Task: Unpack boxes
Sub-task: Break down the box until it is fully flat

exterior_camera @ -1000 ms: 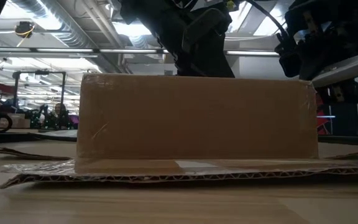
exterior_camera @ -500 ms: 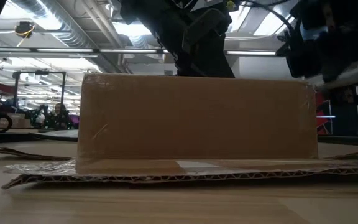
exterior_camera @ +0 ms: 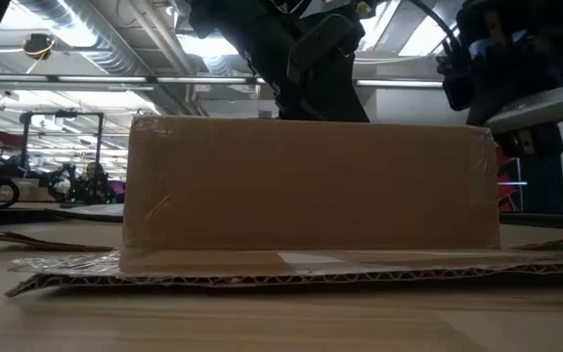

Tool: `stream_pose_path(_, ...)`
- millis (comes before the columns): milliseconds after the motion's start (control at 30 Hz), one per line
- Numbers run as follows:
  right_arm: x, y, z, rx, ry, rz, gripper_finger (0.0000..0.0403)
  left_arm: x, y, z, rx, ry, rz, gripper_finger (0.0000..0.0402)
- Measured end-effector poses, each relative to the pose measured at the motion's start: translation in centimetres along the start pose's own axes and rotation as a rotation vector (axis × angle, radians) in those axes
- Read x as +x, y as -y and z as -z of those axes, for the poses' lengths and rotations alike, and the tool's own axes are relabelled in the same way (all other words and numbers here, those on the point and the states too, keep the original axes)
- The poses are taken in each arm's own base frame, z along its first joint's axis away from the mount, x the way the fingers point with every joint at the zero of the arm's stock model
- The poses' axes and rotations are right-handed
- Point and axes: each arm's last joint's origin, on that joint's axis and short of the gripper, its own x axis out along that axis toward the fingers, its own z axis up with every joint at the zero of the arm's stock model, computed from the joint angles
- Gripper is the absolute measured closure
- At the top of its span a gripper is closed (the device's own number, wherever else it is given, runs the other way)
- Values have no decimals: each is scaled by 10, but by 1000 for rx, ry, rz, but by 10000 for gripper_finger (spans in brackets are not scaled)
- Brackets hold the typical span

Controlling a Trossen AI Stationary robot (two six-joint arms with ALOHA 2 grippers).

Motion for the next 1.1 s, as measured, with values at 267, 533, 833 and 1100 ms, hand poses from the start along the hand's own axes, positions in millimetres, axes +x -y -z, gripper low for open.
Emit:
stream_pose_path(267, 4, 0, -3, -14, -45, -29, 345, 0, 0, 0, 0, 0, 1, 163)
stream_pose_path(533, -1, 9, -23, -12, -42, -66, 345, 0, 0, 0, 0, -1, 3, 163)
stream_pose_path(833, 1, 20, -19, -13, -111, -81, 345, 0, 0, 0, 0, -1, 3, 163)
stream_pose_path(1100, 4, 22, -19, -28, -99, -124, 345, 0, 0, 0, -1, -1, 3, 163)
